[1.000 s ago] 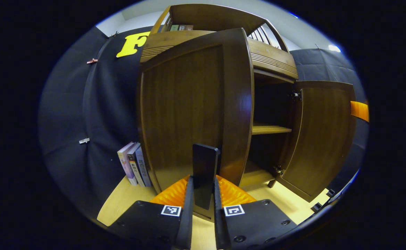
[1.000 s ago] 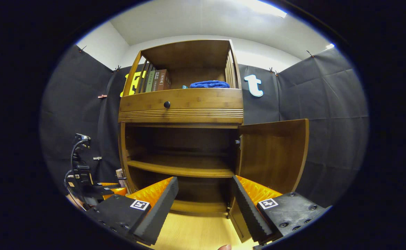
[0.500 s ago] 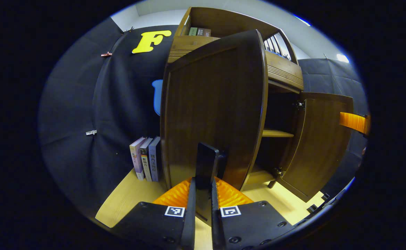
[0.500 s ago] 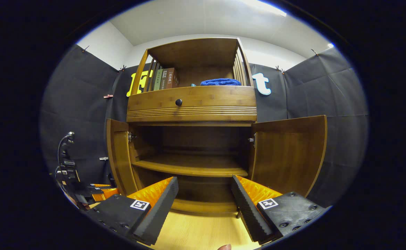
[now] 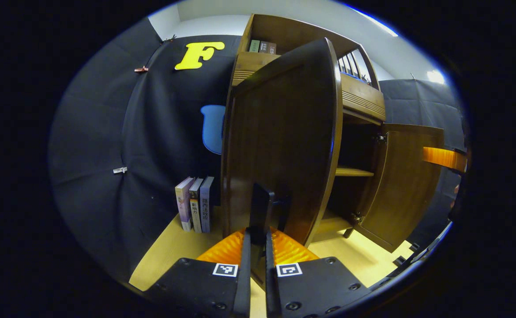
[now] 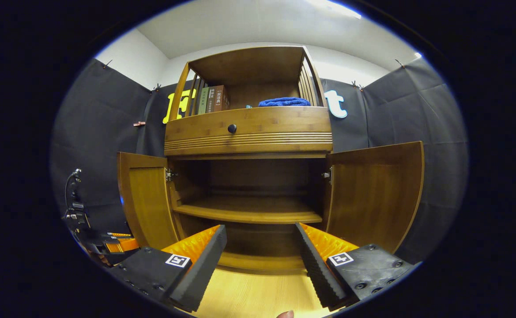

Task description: Open the right door of the double-door shoe cabinet with the right hand, and open the left door with the left hand.

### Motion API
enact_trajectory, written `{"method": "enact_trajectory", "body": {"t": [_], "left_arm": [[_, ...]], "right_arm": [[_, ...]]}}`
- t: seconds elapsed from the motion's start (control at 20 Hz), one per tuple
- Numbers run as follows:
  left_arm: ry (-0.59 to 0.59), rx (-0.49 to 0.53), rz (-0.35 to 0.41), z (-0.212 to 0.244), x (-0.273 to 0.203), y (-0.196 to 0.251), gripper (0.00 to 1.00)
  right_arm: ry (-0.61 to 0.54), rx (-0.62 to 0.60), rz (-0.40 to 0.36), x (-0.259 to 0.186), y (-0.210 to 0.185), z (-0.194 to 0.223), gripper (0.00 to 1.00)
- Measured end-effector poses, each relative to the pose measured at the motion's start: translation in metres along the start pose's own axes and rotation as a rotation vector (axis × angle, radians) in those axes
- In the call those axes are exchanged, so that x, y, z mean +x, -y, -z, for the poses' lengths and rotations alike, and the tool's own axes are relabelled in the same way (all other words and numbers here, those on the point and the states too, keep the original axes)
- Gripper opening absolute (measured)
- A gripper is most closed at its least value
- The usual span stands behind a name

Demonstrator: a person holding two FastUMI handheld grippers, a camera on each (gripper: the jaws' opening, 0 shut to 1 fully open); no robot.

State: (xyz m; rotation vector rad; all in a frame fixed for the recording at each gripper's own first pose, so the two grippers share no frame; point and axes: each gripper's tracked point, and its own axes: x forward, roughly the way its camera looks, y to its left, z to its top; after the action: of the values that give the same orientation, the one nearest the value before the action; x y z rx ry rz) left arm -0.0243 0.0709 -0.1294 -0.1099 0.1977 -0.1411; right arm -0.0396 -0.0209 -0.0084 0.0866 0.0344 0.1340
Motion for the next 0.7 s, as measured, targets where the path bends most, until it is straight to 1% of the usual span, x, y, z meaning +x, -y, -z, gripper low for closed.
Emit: {"method": "enact_trajectory", "body": {"t": [0.15,0.35,0.4,0.45,0.55,0.7], "left_arm": [[0.011,-0.012,0.022,0.000,-0.003,-0.008,0.17],[0.026,-0.015,0.025,-0.001,-0.007,-0.022,0.17],[0.029,-0.018,0.027,-0.001,-0.008,-0.024,0.17],[0.031,-0.023,0.028,-0.001,-0.009,-0.028,0.17],[0.033,-0.037,0.033,-0.002,-0.010,-0.034,0.17],[0.037,-0.025,0.016,-0.003,-0.014,-0.050,0.16]], "right_arm": [[-0.002,-0.006,0.001,0.000,0.000,0.001,0.98],[0.000,-0.009,0.003,-0.001,0.000,0.000,0.98],[0.000,-0.011,0.004,0.000,0.000,0.001,0.96],[-0.001,-0.012,0.004,0.000,0.000,0.001,0.99],[-0.003,-0.014,0.006,0.000,0.000,0.002,0.98],[-0.006,-0.018,0.012,0.001,0.001,0.002,0.98]]}}
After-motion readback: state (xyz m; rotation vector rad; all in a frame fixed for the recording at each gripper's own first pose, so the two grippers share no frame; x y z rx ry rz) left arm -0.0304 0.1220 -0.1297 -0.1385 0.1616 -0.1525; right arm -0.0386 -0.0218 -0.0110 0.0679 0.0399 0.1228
